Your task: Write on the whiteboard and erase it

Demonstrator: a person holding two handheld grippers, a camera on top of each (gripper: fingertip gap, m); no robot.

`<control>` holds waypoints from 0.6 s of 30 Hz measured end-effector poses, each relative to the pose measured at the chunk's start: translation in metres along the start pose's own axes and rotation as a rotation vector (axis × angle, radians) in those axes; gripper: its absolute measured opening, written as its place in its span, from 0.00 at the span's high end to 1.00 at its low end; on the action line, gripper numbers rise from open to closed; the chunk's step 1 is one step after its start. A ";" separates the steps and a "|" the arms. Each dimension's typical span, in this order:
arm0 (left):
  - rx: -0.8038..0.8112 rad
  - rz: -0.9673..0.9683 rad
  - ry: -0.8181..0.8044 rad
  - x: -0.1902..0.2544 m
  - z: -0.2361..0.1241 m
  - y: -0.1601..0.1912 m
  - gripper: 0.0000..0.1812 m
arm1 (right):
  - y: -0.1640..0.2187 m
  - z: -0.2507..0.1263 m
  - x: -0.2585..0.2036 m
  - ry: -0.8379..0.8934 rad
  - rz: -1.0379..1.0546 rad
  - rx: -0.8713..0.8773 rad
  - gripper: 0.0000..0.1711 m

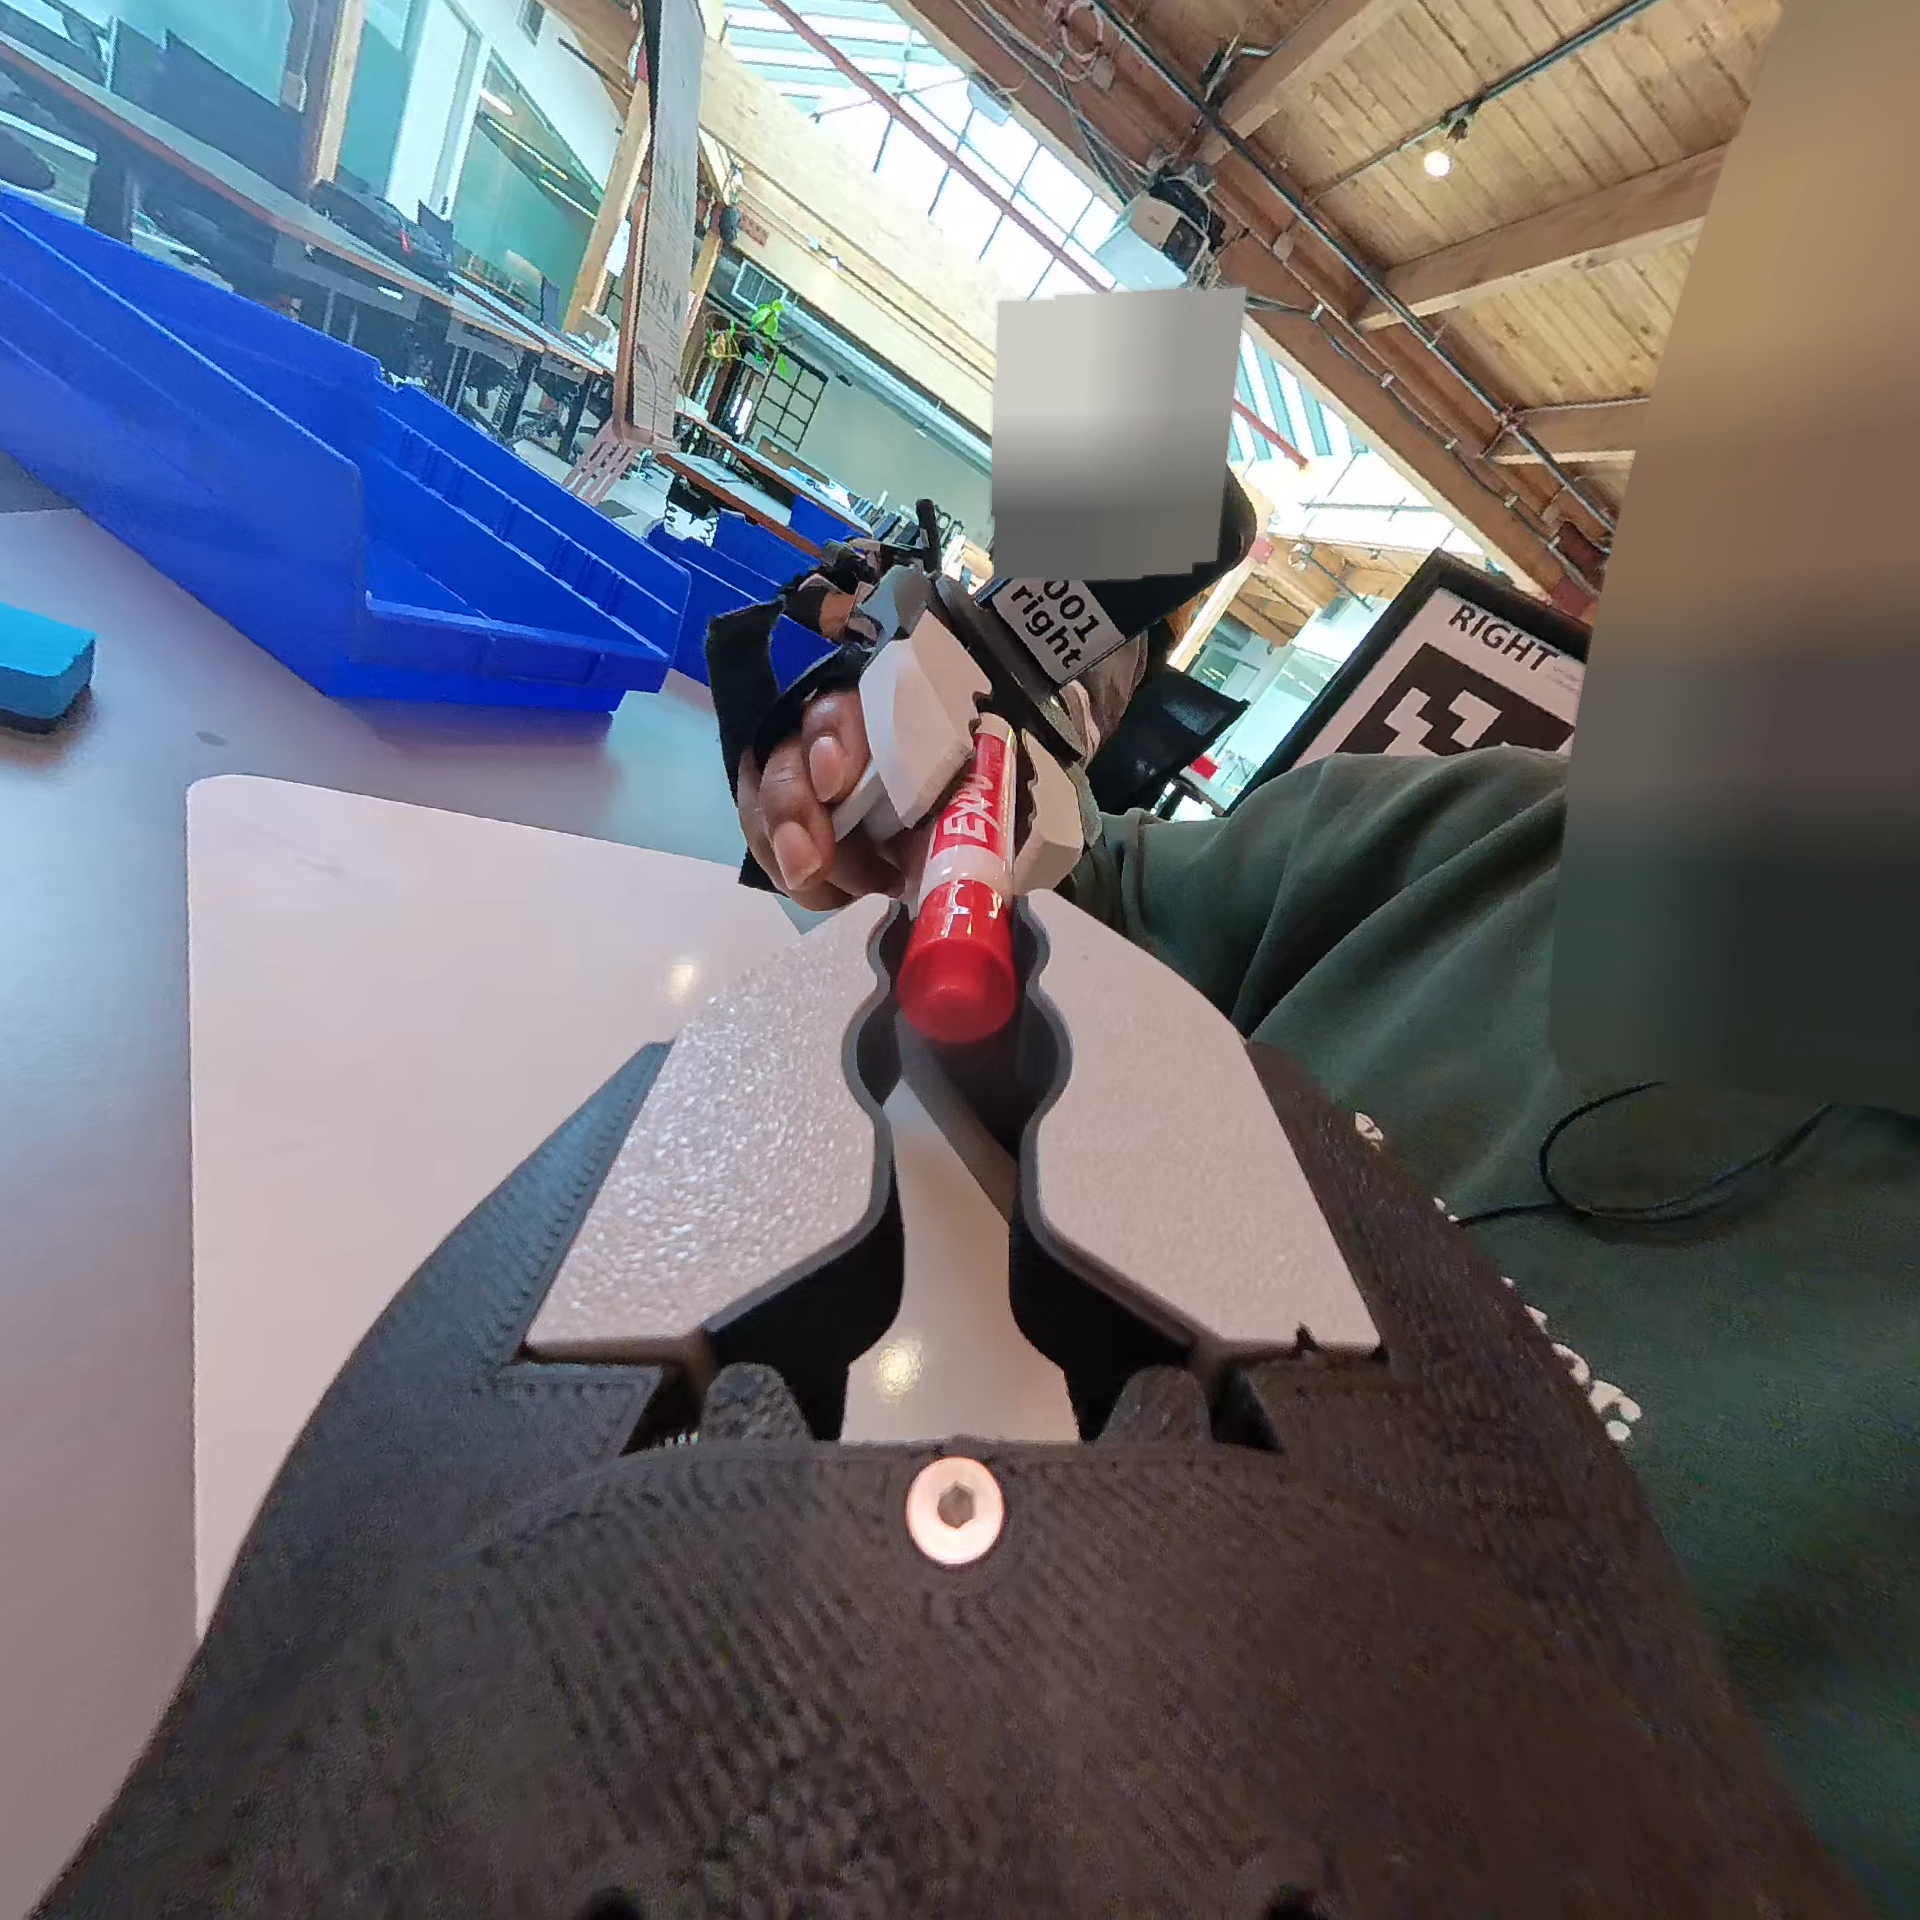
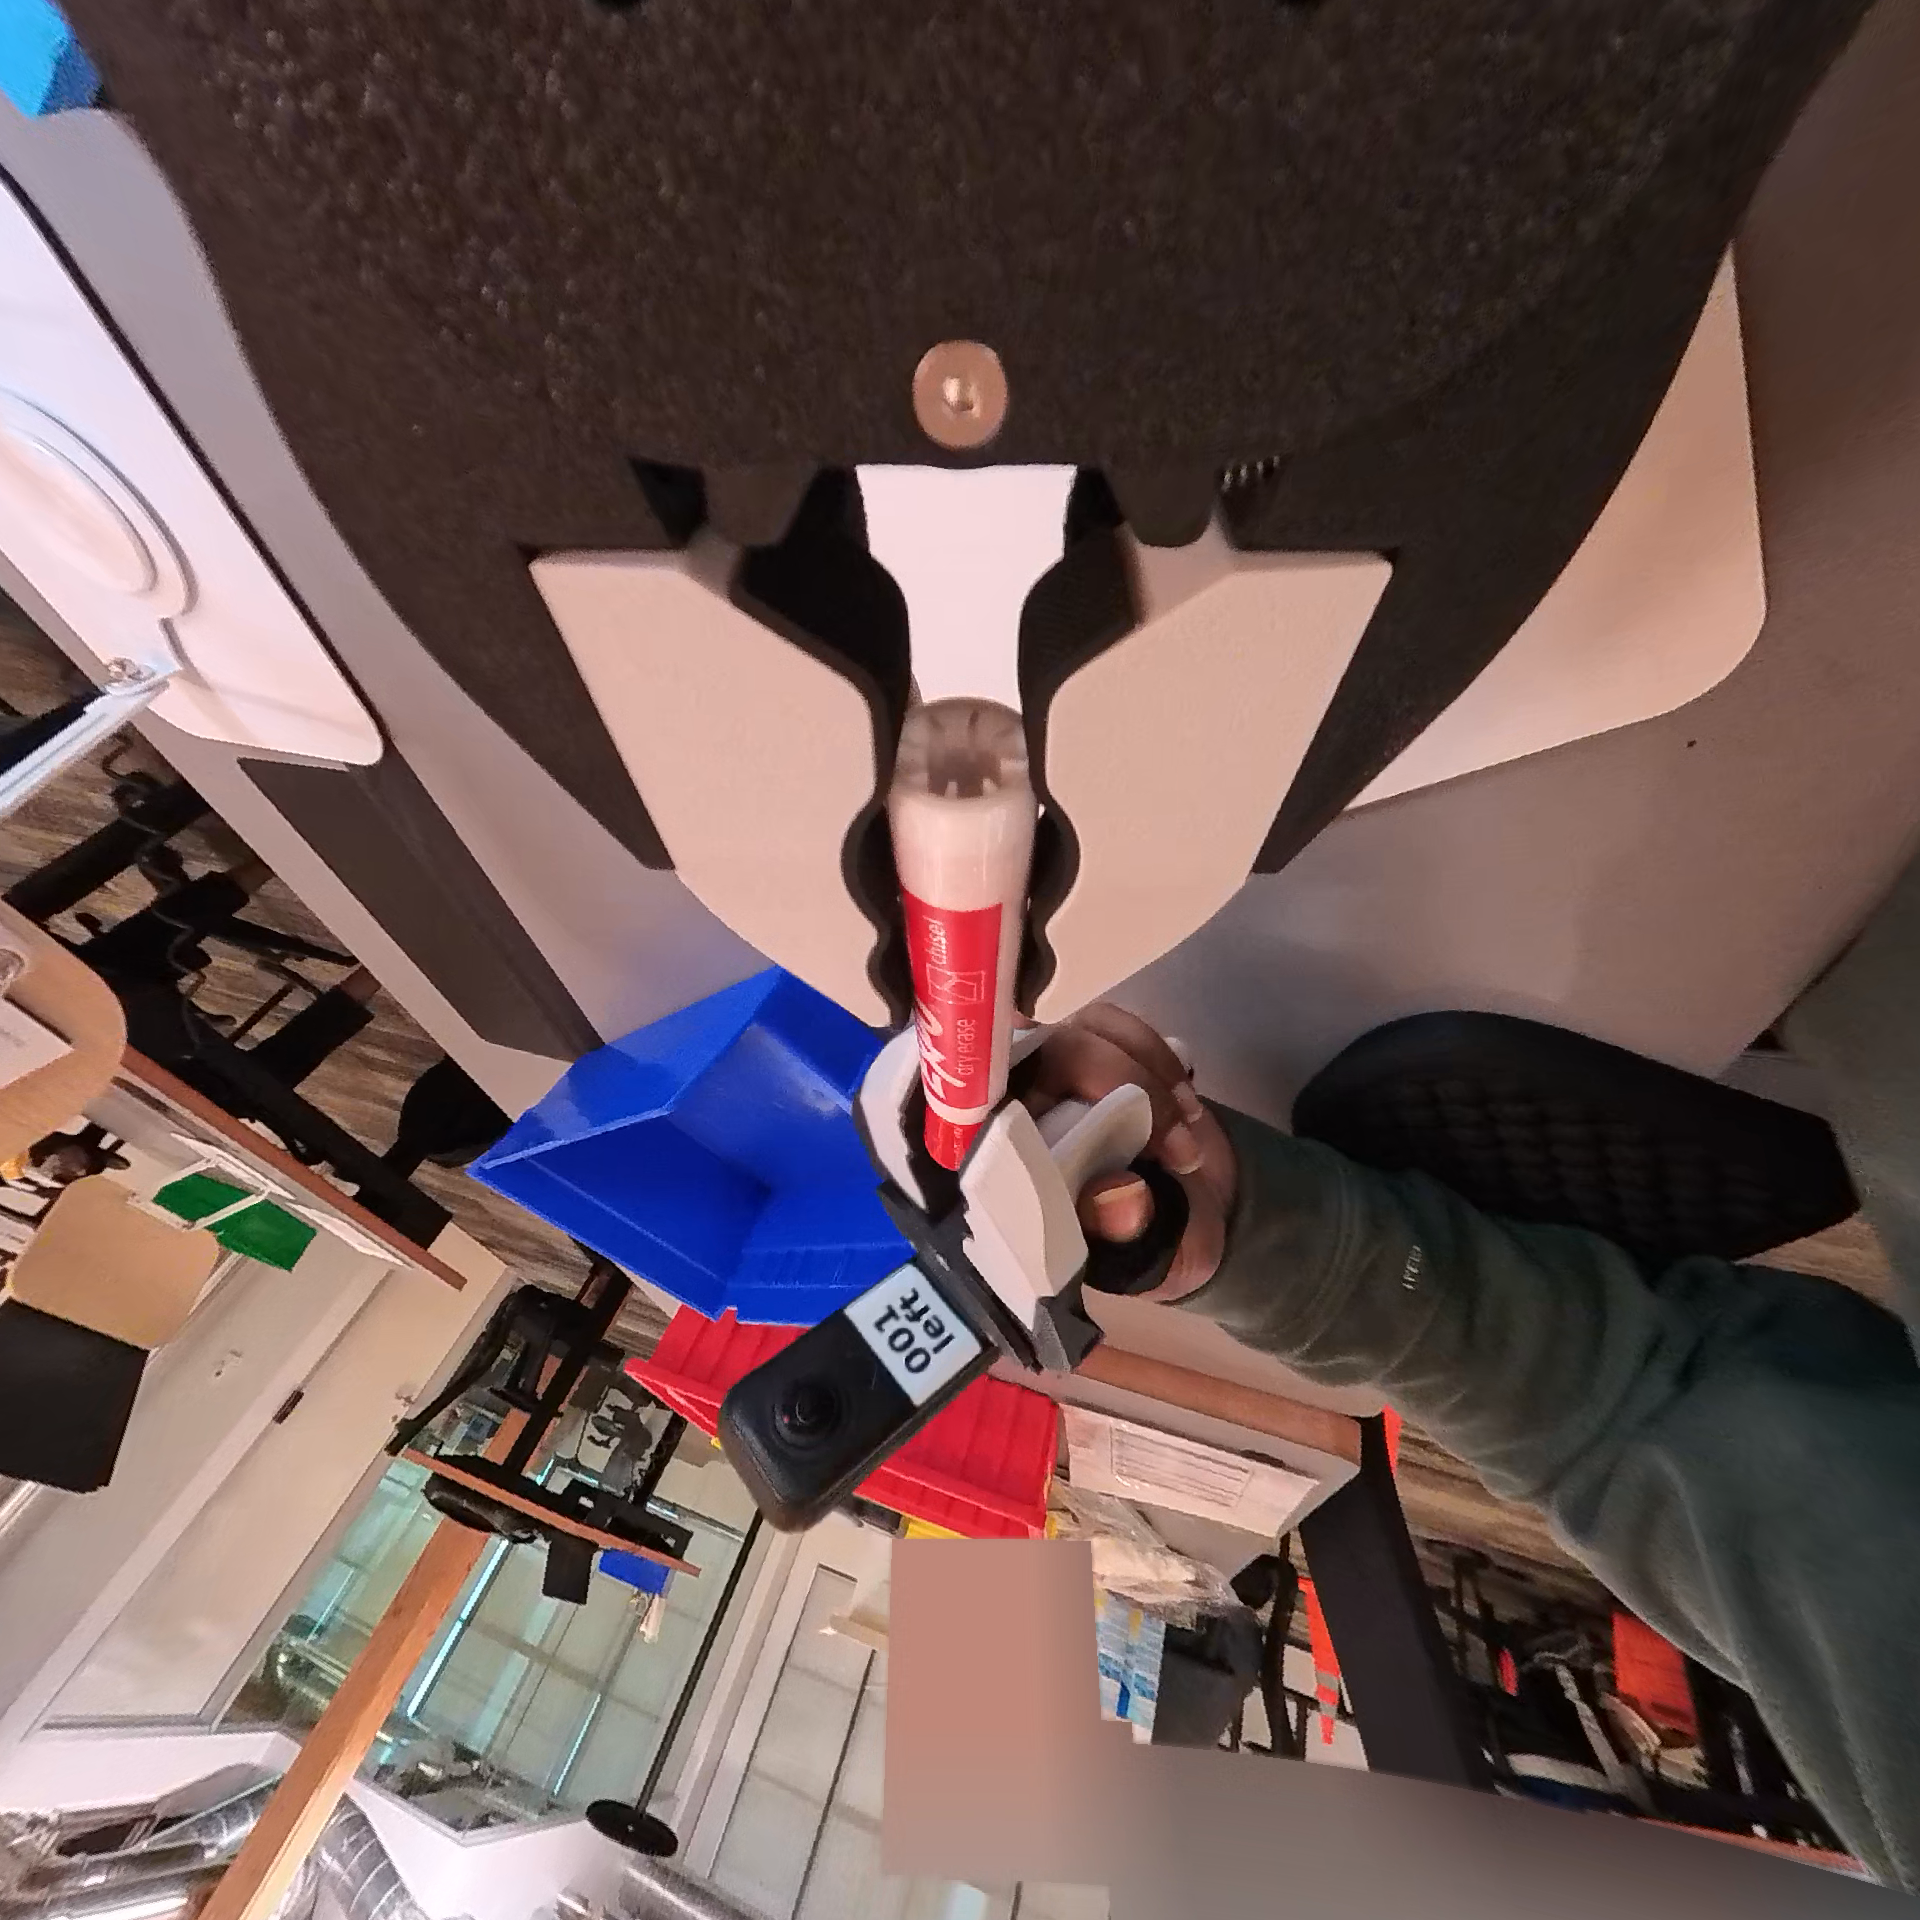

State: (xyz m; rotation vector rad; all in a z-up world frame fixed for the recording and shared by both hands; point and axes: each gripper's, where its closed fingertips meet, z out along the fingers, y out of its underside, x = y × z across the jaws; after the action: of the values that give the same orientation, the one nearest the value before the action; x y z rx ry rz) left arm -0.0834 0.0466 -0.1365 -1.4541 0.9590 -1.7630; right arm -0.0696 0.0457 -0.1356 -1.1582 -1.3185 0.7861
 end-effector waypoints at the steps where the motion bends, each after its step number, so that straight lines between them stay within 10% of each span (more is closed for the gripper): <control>1: -0.003 0.003 0.001 0.001 0.000 0.000 0.89 | -0.001 0.000 -0.001 0.001 -0.008 -0.001 0.88; 18: -0.030 -0.049 0.017 -0.003 0.004 0.005 0.89 | 0.006 -0.008 0.000 -0.038 0.040 -0.002 0.88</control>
State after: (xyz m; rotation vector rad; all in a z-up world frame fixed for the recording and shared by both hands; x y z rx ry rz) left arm -0.0786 0.0457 -0.1419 -1.4955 0.9703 -1.8067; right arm -0.0605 0.0461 -0.1398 -1.1791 -1.3310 0.8399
